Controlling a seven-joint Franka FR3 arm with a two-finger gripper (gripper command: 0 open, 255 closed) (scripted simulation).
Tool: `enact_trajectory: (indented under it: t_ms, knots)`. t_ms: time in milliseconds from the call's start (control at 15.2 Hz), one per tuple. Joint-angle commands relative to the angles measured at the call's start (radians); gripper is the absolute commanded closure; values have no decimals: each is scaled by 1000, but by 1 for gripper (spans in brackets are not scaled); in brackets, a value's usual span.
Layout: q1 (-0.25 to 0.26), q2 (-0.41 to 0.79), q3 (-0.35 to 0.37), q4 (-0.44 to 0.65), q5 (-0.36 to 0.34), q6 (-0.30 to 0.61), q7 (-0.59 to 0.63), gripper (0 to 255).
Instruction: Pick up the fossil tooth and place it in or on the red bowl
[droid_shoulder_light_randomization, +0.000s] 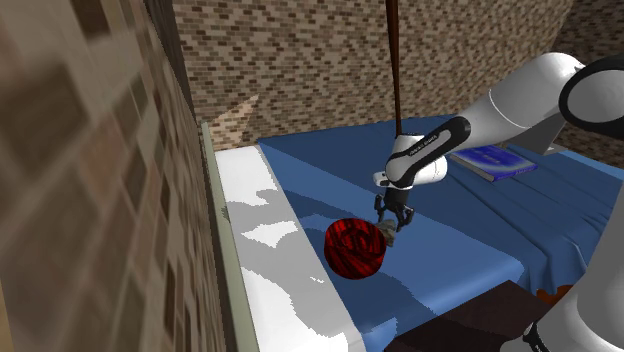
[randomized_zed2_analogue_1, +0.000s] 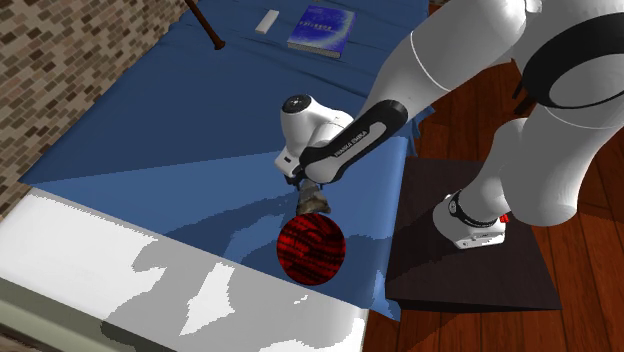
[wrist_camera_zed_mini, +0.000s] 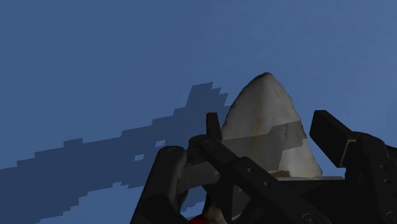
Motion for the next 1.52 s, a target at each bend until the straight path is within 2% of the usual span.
enact_trajectory:
  t_ms: [0,1452]
  knots:
    - [1,-19,-1,2,-4,-21,5,255]
    - [4,-235,-12,68,-50,-301,52,255]
